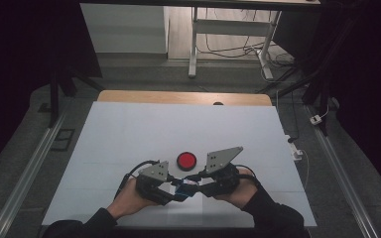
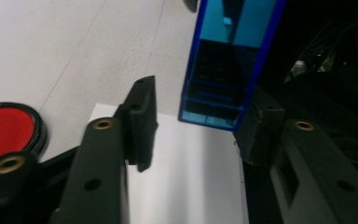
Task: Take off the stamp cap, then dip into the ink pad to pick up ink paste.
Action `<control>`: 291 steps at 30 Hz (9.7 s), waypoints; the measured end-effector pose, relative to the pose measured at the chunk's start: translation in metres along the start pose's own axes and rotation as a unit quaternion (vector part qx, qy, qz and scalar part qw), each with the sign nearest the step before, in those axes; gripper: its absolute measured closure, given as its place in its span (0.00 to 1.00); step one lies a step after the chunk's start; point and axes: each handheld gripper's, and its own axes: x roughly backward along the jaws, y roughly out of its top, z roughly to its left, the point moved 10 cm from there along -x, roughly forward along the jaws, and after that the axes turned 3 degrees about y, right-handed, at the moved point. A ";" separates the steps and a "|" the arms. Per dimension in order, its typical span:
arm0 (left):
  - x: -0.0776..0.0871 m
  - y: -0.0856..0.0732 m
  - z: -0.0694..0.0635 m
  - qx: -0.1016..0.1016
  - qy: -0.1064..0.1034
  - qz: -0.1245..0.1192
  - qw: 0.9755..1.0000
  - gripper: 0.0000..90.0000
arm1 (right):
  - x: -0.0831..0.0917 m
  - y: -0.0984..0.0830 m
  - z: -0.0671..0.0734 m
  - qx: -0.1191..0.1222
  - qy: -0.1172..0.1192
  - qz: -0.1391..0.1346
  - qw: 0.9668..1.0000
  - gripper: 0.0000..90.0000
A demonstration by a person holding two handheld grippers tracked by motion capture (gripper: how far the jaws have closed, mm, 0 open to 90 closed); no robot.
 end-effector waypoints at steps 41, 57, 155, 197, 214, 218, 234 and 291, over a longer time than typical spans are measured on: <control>0.007 -0.005 0.007 0.050 0.002 0.015 0.999 0.77 | 0.008 0.005 -0.007 0.027 -0.033 -0.032 0.999 0.78; 0.025 -0.015 0.011 0.081 0.059 0.034 0.994 0.77 | 0.011 0.000 -0.016 0.009 -0.060 -0.026 0.998 0.78; 0.151 -0.115 -0.023 0.220 0.265 0.044 0.938 0.76 | 0.013 -0.015 -0.041 -0.058 -0.121 -0.001 0.991 0.77; 0.149 -0.116 -0.023 0.216 0.262 0.054 0.939 0.76 | -0.020 -0.035 -0.117 -0.115 -0.171 0.052 0.977 0.78; 0.149 -0.116 -0.023 0.215 0.263 0.054 0.939 0.76 | -0.042 -0.045 -0.145 -0.135 -0.176 0.076 0.972 0.78; 0.149 -0.116 -0.023 0.215 0.263 0.054 0.939 0.76 | -0.045 -0.048 -0.150 -0.143 -0.176 0.079 0.971 0.78; 0.149 -0.116 -0.023 0.215 0.263 0.054 0.939 0.76 | -0.054 -0.056 -0.159 -0.164 -0.165 0.099 0.967 0.78; 0.149 -0.116 -0.023 0.215 0.262 0.056 0.939 0.76 | -0.044 -0.043 -0.153 -0.134 -0.197 0.077 0.968 0.78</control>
